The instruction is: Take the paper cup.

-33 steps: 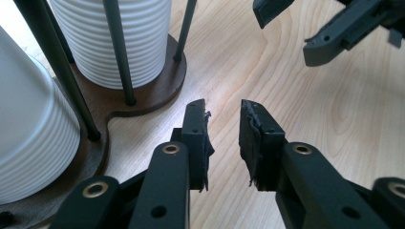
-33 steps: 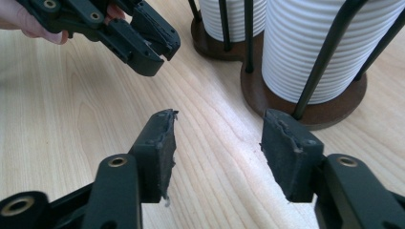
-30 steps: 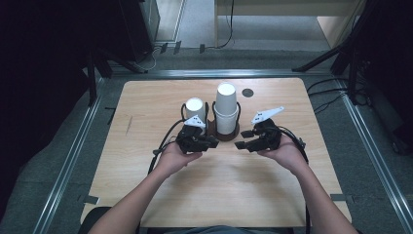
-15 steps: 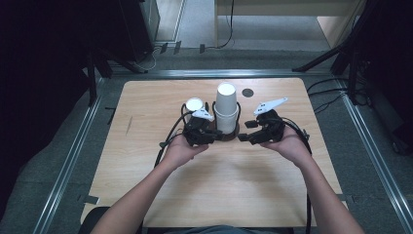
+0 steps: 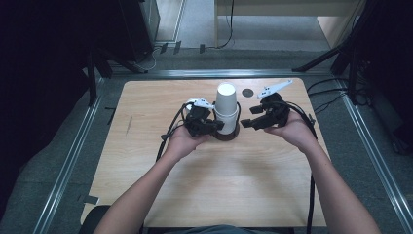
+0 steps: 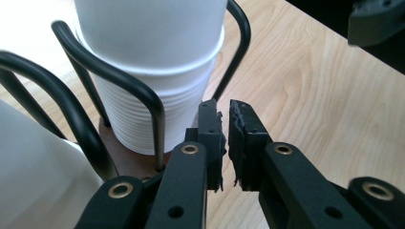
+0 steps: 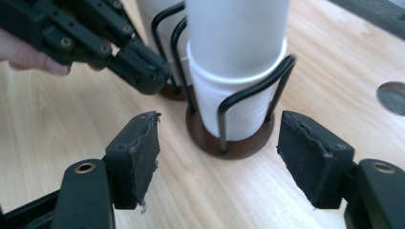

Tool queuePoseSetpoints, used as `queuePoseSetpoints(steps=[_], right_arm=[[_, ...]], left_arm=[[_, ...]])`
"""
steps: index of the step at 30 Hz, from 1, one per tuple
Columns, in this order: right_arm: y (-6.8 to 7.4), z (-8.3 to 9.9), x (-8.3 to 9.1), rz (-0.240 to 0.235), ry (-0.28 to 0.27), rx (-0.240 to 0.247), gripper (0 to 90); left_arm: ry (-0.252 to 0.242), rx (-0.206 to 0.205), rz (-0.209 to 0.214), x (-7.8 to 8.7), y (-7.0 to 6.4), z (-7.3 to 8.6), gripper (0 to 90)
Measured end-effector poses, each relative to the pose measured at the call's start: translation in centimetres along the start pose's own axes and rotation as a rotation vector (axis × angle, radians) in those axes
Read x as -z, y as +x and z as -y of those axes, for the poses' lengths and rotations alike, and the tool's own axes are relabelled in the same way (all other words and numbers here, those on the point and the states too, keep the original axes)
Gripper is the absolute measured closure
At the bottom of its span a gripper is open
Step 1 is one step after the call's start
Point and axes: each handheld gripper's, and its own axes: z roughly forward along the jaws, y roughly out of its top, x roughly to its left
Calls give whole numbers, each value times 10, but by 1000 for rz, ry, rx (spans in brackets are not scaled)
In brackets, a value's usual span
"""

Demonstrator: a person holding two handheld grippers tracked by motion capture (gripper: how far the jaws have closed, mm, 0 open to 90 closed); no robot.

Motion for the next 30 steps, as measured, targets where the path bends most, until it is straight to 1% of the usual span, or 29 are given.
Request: queuePoseSetpoints(steps=[2, 3, 5, 7, 8, 10, 14, 16, 18, 20, 21, 24, 26, 27, 30], right_arm=[[-3, -6, 1, 4, -13, -1, 303], [-4, -10, 1, 13, -17, -1, 302], [-5, -15, 1, 26, -17, 4, 300], [-6, -21, 0, 47, -5, -6, 300], [-7, -24, -1, 41, -10, -10, 301], [-7, -30, -3, 34, -19, -11, 298], [-9, -40, -8, 36, -25, -3, 290], [-10, -44, -9, 31, -27, -3, 286], [-11, -49, -10, 30, -26, 2, 284], [-11, -54, -10, 33, -27, 11, 282], [-10, -56, -11, 36, -25, 13, 279], [-11, -64, -15, 41, -12, 32, 272], [-11, -69, -19, 37, -3, 34, 263], [-10, -71, -20, 37, 0, 38, 255], [-7, -77, -26, 37, -1, 45, 252]], left_arm=[[3, -8, -10, -1, -1, -2, 839], [2, -6, -12, -2, -1, -3, 840], [-5, -1, -13, -3, 0, -3, 840], [-20, 7, -15, -4, 1, -3, 847], [-20, 10, -17, -4, 2, -3, 854], [-19, 4, -35, -5, 1, -4, 857], [-13, 23, -48, -9, 3, -4, 869], [-12, 30, -47, -10, 3, -4, 869], [-16, 23, -52, -11, 2, -5, 868], [-26, 35, -53, -11, 2, -6, 868], [-23, 39, -55, -12, 2, -6, 868], [-17, 29, -60, -13, -1, -6, 862], [-16, 25, -67, -15, -2, -7, 857], [-14, 25, -63, -16, -3, -7, 857], [-19, 21, -66, -17, -4, -7, 852]])
